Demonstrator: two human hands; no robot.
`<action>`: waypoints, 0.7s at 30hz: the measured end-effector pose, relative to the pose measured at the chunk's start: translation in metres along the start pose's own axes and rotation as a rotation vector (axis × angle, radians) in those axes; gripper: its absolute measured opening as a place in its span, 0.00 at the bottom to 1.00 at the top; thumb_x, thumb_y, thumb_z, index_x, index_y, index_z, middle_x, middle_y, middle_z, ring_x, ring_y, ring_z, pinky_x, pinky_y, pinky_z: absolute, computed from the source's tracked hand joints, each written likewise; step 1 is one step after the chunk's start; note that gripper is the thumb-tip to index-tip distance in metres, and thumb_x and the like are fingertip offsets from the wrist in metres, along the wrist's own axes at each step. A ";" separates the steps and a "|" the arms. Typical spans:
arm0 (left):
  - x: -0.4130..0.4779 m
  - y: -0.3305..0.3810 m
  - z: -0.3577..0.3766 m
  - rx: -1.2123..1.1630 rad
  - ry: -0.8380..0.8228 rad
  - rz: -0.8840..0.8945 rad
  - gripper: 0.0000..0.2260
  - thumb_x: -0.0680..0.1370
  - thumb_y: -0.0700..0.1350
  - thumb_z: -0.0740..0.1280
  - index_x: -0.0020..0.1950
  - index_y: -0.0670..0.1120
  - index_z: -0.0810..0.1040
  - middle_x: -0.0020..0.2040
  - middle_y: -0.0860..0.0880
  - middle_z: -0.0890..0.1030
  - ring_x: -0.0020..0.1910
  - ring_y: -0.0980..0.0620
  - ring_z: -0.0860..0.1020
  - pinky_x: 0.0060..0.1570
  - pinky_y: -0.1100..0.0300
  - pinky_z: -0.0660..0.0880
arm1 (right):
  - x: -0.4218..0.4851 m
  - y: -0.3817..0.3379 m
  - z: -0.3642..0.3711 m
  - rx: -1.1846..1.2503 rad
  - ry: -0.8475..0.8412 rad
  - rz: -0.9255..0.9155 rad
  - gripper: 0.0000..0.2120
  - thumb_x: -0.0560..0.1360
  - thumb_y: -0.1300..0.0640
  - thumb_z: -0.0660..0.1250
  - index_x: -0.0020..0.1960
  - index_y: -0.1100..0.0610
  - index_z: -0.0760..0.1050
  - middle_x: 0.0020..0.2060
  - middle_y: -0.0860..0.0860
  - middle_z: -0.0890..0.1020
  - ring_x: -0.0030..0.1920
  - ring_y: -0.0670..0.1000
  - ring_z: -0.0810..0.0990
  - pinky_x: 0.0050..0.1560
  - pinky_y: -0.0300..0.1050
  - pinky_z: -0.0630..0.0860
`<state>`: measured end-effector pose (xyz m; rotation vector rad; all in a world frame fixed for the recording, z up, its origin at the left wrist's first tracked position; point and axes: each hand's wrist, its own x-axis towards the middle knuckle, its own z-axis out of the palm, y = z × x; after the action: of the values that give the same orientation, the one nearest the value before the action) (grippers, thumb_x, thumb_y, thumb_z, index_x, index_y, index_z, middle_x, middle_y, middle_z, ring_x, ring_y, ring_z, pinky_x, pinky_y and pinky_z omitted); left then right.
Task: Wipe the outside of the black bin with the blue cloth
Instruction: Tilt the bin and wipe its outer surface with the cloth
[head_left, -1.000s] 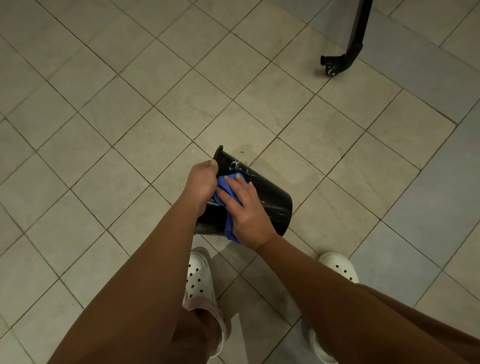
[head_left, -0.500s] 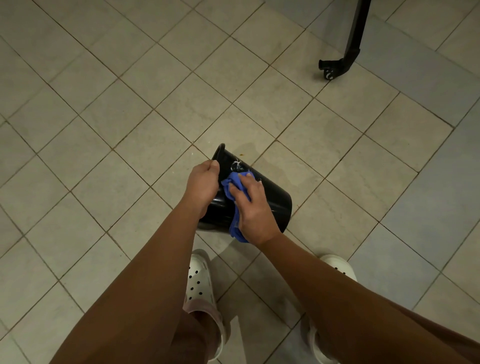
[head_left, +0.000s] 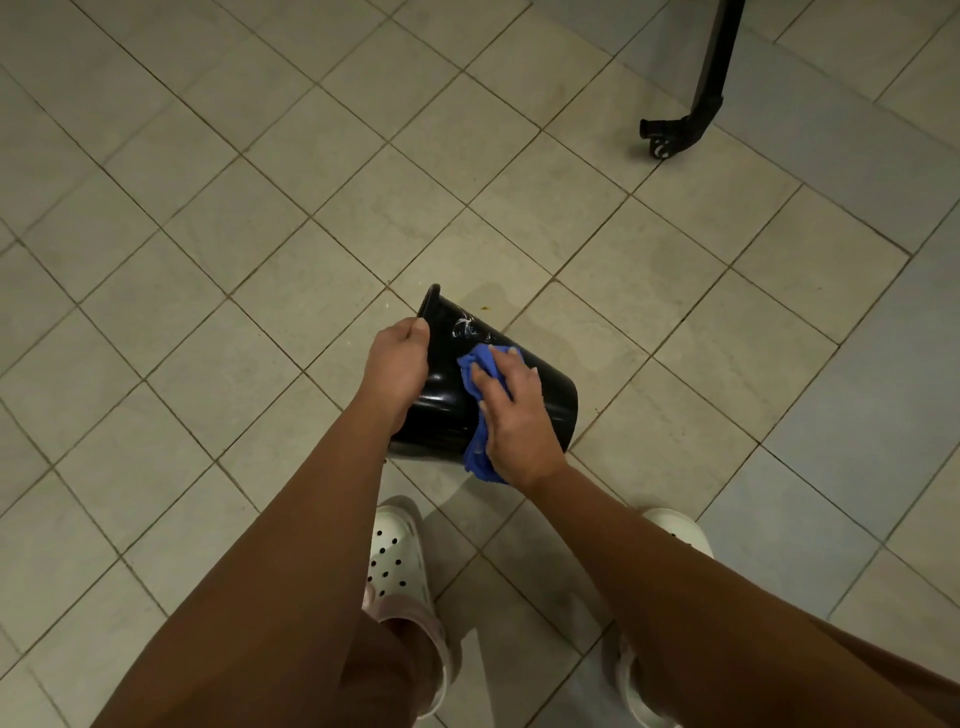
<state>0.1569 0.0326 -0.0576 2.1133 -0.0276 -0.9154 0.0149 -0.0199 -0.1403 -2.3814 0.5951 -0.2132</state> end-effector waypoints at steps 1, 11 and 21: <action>0.001 0.000 -0.001 0.000 0.003 0.001 0.16 0.85 0.47 0.54 0.58 0.42 0.79 0.46 0.44 0.81 0.45 0.47 0.80 0.41 0.55 0.74 | 0.003 0.000 -0.002 -0.006 -0.012 -0.029 0.20 0.78 0.59 0.56 0.69 0.62 0.66 0.70 0.62 0.64 0.72 0.64 0.59 0.70 0.65 0.57; -0.003 0.002 -0.001 0.019 -0.005 0.074 0.16 0.84 0.48 0.55 0.56 0.42 0.80 0.50 0.36 0.81 0.49 0.42 0.80 0.52 0.50 0.76 | 0.006 0.001 -0.008 -0.019 0.003 0.484 0.24 0.81 0.48 0.49 0.73 0.59 0.58 0.71 0.58 0.59 0.70 0.58 0.58 0.71 0.56 0.57; -0.002 -0.001 -0.004 0.023 -0.033 0.066 0.16 0.85 0.48 0.55 0.56 0.43 0.80 0.47 0.43 0.82 0.49 0.45 0.81 0.50 0.51 0.77 | 0.022 0.000 -0.013 -0.044 -0.038 0.184 0.23 0.81 0.50 0.51 0.73 0.57 0.59 0.71 0.57 0.60 0.68 0.56 0.60 0.71 0.55 0.58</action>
<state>0.1574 0.0365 -0.0559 2.1063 -0.1244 -0.9144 0.0304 -0.0374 -0.1302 -2.3502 0.8026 -0.0745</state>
